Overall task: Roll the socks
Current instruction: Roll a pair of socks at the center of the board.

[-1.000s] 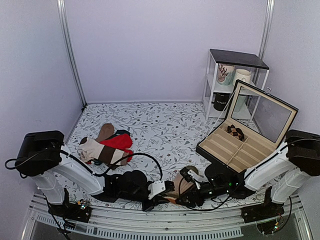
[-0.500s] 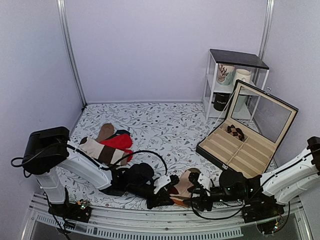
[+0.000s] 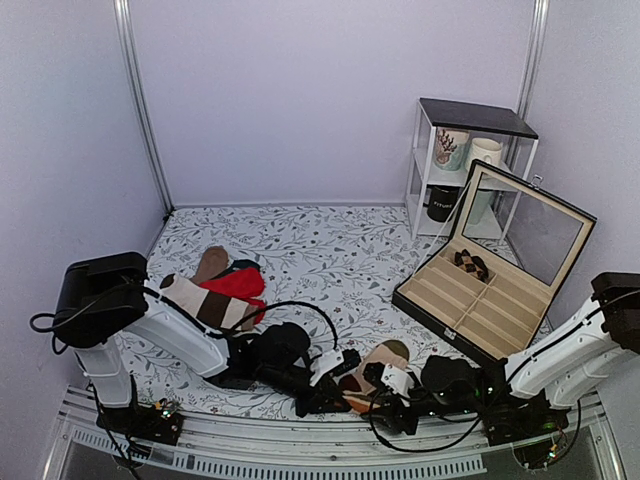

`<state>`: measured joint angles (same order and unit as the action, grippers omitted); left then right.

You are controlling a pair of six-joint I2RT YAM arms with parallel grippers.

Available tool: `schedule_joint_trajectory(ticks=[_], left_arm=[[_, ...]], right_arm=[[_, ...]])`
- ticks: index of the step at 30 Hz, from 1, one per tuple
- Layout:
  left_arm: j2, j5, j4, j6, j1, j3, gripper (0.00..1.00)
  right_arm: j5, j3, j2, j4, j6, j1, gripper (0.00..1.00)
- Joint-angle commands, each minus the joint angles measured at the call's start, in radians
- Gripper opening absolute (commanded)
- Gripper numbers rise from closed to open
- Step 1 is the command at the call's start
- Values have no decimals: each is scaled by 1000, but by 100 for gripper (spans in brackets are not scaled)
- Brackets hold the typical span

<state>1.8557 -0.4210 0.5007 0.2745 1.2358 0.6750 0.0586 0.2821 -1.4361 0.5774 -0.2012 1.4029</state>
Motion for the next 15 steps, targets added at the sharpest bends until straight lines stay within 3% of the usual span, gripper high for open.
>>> schedule_joint_trajectory(ticks=[1,5,6,8,15], left_arm=[[101,-5,-269,12,3,-47,0],[88,41,-272,10,4,-53,0],[76,60,-270,7,3,-57,3],[36,106,-259,-1,4,-71,24],[-182,313,-157,-124,31,-116,39]], right_arm=[[14,20,-54,24,-67,16,36],[38,29,-81,0,-110,15,20],[45,23,-82,-3,-128,13,18],[36,-1,-73,-2,-182,-2,15],[-82,-99,-42,28,-359,-91,14]])
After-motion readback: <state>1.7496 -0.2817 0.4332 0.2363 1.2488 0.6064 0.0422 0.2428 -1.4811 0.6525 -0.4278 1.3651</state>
